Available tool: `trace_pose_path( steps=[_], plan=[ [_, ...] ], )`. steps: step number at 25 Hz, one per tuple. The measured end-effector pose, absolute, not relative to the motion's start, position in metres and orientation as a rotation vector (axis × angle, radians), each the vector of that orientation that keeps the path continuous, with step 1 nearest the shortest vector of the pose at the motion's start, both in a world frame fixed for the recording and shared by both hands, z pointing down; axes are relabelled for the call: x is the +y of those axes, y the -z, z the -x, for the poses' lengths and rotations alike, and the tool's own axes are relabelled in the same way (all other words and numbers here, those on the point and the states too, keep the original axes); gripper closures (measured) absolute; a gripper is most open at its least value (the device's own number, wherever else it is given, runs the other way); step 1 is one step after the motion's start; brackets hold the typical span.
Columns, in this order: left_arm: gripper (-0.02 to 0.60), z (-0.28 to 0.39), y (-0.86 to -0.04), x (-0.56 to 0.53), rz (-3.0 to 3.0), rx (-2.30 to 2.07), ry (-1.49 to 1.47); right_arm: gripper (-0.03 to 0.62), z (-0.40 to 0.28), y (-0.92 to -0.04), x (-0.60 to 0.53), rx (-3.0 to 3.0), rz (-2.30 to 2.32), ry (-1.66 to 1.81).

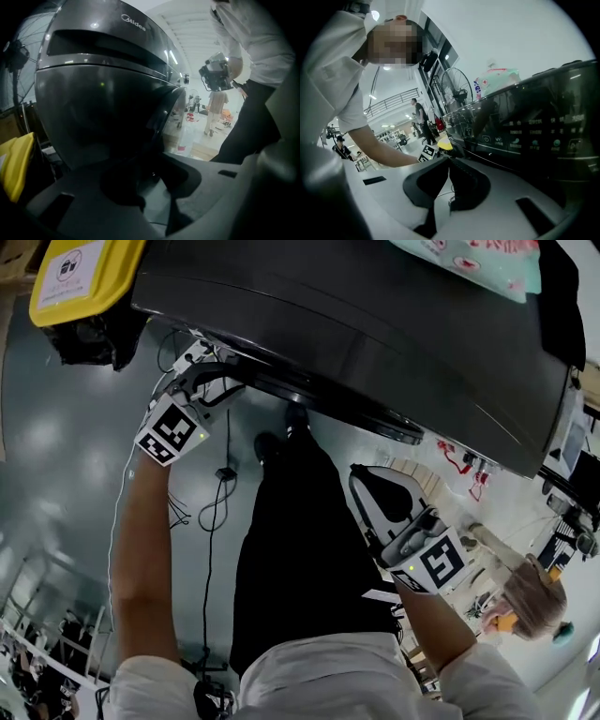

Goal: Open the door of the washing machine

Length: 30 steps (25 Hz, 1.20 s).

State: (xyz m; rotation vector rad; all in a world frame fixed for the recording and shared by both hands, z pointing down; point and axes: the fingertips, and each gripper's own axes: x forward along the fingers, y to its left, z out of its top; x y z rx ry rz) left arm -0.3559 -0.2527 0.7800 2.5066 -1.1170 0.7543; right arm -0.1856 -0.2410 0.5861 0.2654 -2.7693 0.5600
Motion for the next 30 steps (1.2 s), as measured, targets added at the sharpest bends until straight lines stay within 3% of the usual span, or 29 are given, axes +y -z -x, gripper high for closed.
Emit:
trace_pose_path(
  steps=[7, 17, 30],
  plan=[
    [0.476, 0.354, -0.784, -0.224, -2.486, -1.024, -0.727, 0.560, 0.161, -0.582, -0.227, -2.780, -0.325, -0.543],
    [0.477, 0.322, -0.786, -0.146, -2.348, -1.253, -0.710, 0.562, 0.099, -0.588, -0.220, -2.763, -0.529, -0.463],
    [0.489, 0.208, -0.790, -0.021, -2.108, -1.450, -0.553, 0.562, -0.042, -0.590, -0.131, -2.805, -0.642, -0.501]
  ],
)
